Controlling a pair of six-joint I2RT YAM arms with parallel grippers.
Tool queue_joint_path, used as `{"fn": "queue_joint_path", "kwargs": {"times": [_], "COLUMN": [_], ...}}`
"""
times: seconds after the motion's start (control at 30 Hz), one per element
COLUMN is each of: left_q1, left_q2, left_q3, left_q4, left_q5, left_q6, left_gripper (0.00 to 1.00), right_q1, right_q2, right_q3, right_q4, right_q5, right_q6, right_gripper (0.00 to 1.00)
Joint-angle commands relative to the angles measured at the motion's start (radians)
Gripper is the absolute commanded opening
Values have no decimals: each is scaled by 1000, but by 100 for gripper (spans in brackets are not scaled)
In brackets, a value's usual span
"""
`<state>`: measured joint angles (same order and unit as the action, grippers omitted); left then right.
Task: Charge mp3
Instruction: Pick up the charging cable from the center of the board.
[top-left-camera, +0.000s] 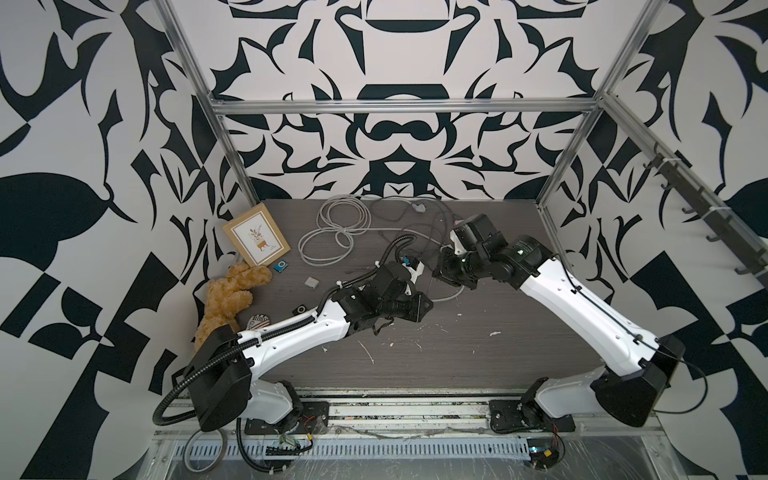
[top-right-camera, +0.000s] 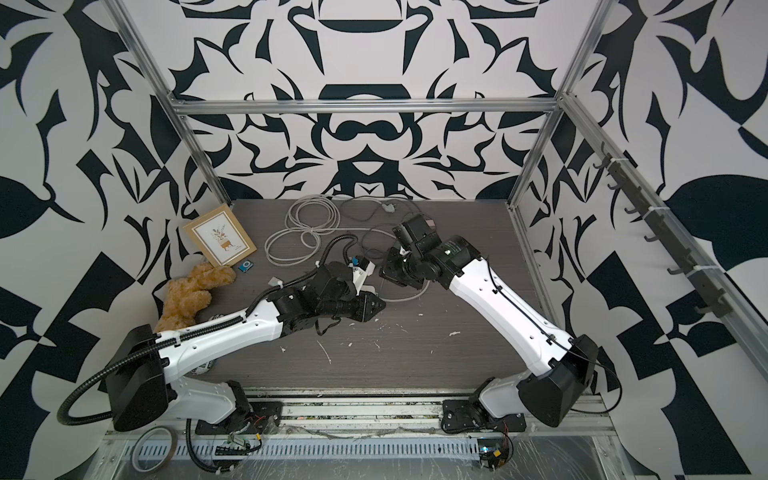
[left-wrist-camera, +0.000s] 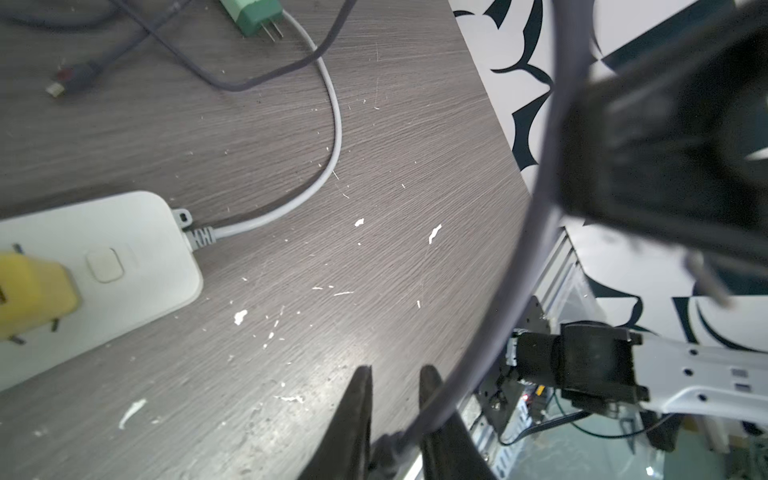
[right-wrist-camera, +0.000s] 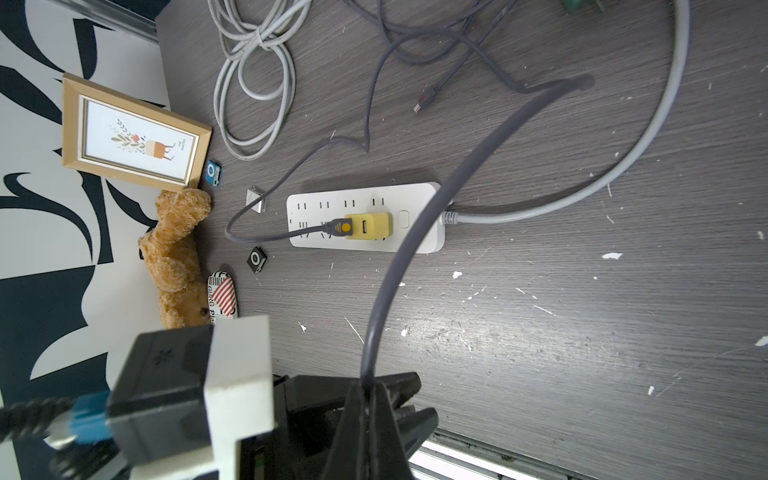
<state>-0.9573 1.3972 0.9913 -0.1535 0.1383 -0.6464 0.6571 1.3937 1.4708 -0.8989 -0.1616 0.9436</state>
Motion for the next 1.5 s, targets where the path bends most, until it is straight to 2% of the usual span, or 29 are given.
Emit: {"fn": "queue_joint_path", "kwargs": {"times": [0.0, 0.07, 0.2, 0.23, 0.27, 0.33, 0.4, 0.53, 0.67, 0.93, 1.17, 1.3, 1.33, 1.37, 1.43, 1.47], "left_q1": [9, 14, 53, 71, 94, 144, 184, 222, 222, 222, 222, 221, 222, 221, 232, 236], "left_q2": [-13, -22, -48, -58, -69, -83, -92, -68, -30, -7, 3, 21, 26, 25, 9, -7], "left_q3": [8, 4, -13, -16, -15, 1, 30, 100, 149, 192, 219, 241, 248, 253, 261, 262], "left_q4": [5, 4, 16, 24, 32, 40, 35, 27, 18, 5, -34, -69, -80, -100, -155, -194], "left_q5": [21, 34, 97, 134, 188, 309, 426, 637, 723, 745, 725, 710, 689, 653, 508, 392], "left_q6": [23, 30, 17, 11, 3, -18, -35, -76, -82, -60, -21, 14, 31, 50, 87, 90], "left_gripper": [22, 20, 2, 0, 0, 0, 0, 0, 0, 0, 0, 0, 0, 7, 56, 67], "right_q1": [6, 6, 6, 6, 4, 1, -1, -5, -8, -48, -57, -56, -56, -56, -69, -91], "right_q2": [-46, -51, -64, -78, -101, -152, -211, -278, -298, -288, -248, -221, -214, -214, -218, -214], "right_q3": [-15, -15, -29, -46, -66, -121, -206, -340, -395, -412, -428, -434, -431, -429, -415, -391], "right_q4": [38, 44, 105, 150, 191, 295, 417, 593, 708, 735, 747, 790, 785, 782, 801, 781], "right_q5": [-10, -14, -45, -60, -72, -93, -137, -206, -220, -232, -262, -297, -297, -287, -253, -220], "right_q6": [24, 27, 29, 25, 13, -20, -34, -8, 11, 44, 79, 121, 130, 139, 187, 210], "right_gripper": [0, 0, 0, 4, 16, 33, 44, 51, 52, 50, 28, 2, 0, 0, 0, 0]}}
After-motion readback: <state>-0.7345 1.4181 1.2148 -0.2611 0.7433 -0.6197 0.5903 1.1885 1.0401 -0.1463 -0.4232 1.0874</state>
